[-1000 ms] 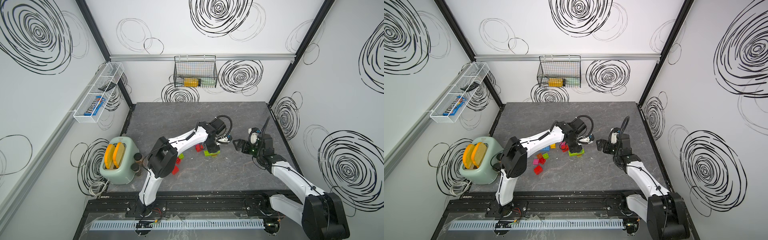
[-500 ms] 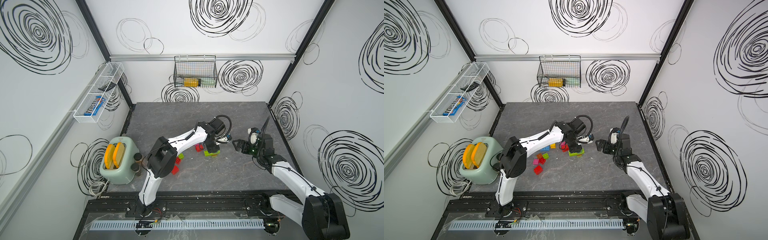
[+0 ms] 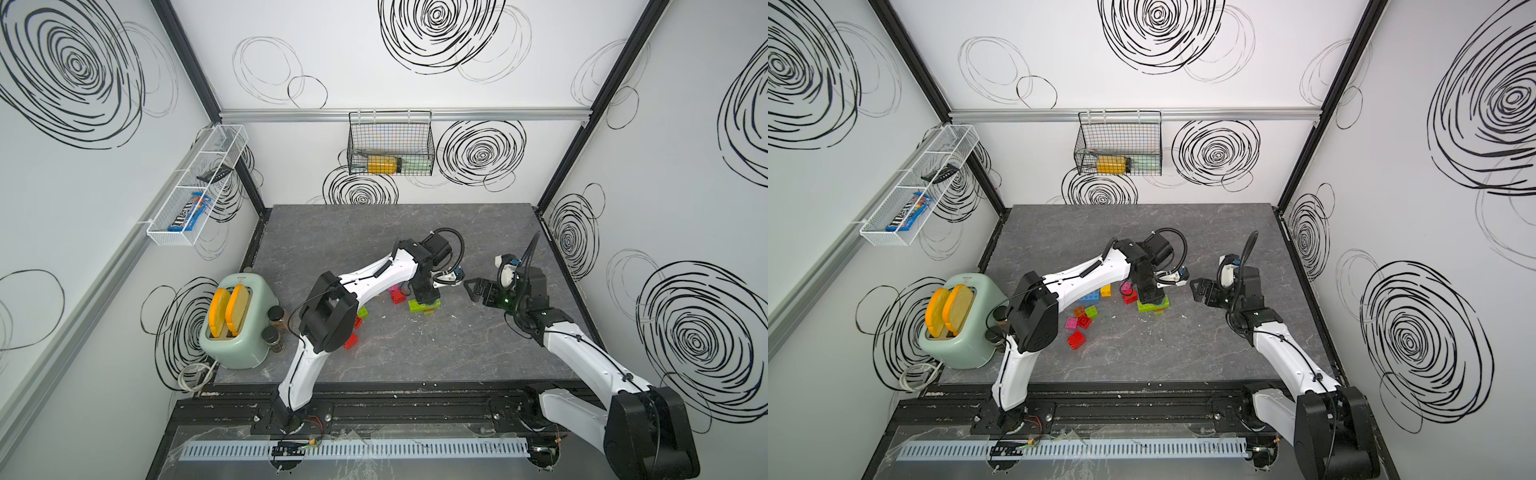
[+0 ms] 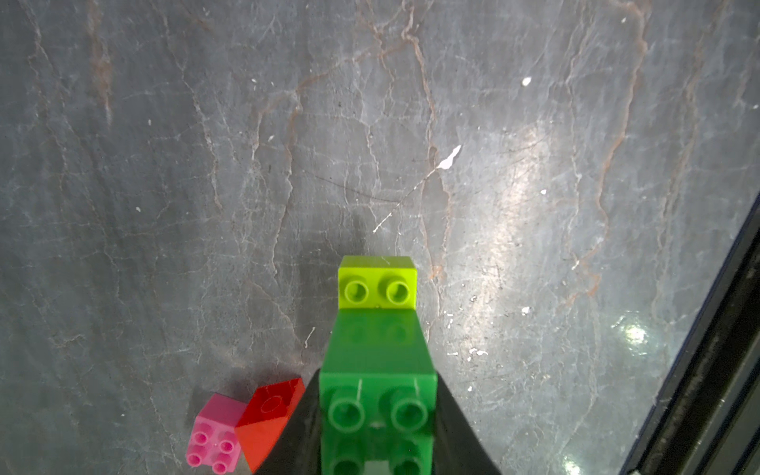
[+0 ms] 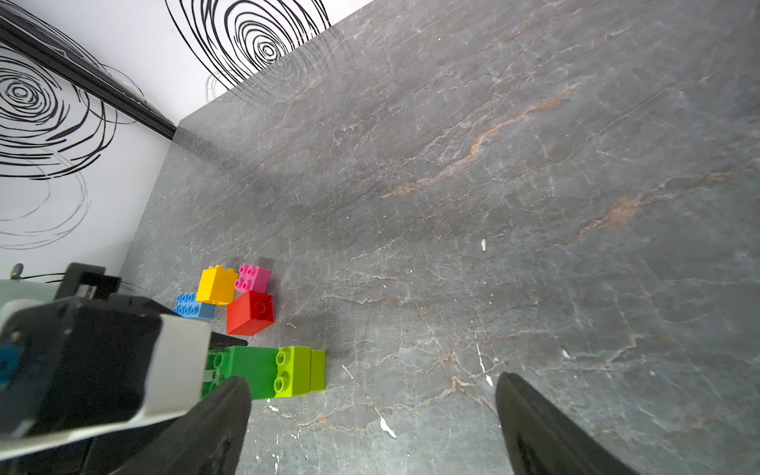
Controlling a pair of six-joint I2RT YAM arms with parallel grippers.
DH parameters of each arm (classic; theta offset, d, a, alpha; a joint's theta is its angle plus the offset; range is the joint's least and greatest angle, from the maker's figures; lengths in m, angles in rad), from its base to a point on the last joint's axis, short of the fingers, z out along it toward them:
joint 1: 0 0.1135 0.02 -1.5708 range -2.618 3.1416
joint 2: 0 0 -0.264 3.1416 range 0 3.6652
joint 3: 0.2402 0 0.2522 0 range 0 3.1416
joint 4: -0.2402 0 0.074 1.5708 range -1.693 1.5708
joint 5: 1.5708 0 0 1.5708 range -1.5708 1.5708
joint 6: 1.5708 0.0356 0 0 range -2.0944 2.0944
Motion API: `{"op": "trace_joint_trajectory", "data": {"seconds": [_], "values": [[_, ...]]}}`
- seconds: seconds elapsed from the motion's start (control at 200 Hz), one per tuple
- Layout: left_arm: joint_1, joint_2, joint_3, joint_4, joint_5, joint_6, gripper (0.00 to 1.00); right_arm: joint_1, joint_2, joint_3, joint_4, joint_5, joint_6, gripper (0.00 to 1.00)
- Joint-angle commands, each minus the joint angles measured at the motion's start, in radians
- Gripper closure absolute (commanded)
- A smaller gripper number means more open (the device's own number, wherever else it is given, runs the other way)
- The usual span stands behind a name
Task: Assemble the number 4 with lego
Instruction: Assemble the lego brick with the lego brick, then pick up the lego brick from the center of the board.
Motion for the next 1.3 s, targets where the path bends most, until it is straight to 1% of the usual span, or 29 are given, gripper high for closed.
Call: {"op": "trace_joint_trajectory", "data": {"seconds": [0.0, 0.025, 0.055, 0.18, 0.35, 0.711, 0.771, 0.826, 0.916, 0.951, 0.996, 1.076, 1.141, 1.171, 1.296], "values": [[0.0, 0.104, -0.007, -0.112, 0.015, 0.03, 0.84, -0.005, -0.015, 0.035, 0.02, -0.009, -0.008, 0.03], [0.001, 0.103, 0.0, -0.115, 0.016, 0.031, 0.81, -0.005, -0.016, 0.036, 0.02, -0.007, -0.009, 0.03], [0.0, 0.103, 0.005, -0.115, 0.018, 0.032, 0.74, -0.005, -0.017, 0.037, 0.019, -0.008, -0.009, 0.03], [-0.001, 0.086, 0.015, -0.106, 0.032, 0.033, 0.62, -0.005, -0.023, 0.04, 0.018, -0.005, -0.009, 0.03], [-0.002, 0.056, 0.023, -0.091, 0.014, 0.041, 0.57, -0.005, -0.029, 0.039, 0.019, -0.006, -0.007, 0.03], [0.009, 0.02, 0.087, -0.076, 0.024, 0.046, 0.39, -0.005, -0.031, 0.06, 0.003, 0.01, -0.026, 0.03], [0.013, 0.007, 0.089, -0.071, 0.032, 0.047, 0.35, -0.005, -0.032, 0.059, 0.003, 0.009, -0.026, 0.02], [0.019, -0.015, 0.087, -0.063, 0.051, 0.044, 0.34, -0.005, -0.031, 0.059, 0.006, 0.001, -0.027, 0.03], [0.036, -0.07, 0.075, -0.035, 0.095, 0.031, 0.3, -0.003, -0.025, 0.058, 0.025, -0.047, -0.035, 0.03], [0.047, -0.099, 0.06, -0.011, 0.117, 0.022, 0.25, 0.004, -0.023, 0.062, 0.025, -0.046, -0.032, 0.03], [0.06, -0.152, 0.024, 0.041, 0.138, -0.003, 0.22, 0.02, -0.02, 0.068, 0.026, -0.033, -0.033, 0.03], [0.091, -0.26, -0.077, 0.167, 0.174, -0.063, 0.16, 0.07, -0.008, 0.085, 0.03, 0.001, -0.055, 0.03], [0.123, -0.355, -0.183, 0.298, 0.18, -0.153, 0.0, 0.114, 0.012, 0.106, 0.044, 0.0, -0.08, 0.03], [0.139, -0.399, -0.237, 0.361, 0.178, -0.205, 0.04, 0.138, 0.025, 0.119, 0.047, 0.008, -0.089, 0.03], [0.2, -0.577, -0.447, 0.57, 0.141, -0.44, 0.04, 0.243, 0.112, 0.199, 0.033, 0.041, -0.151, 0.02]]}}
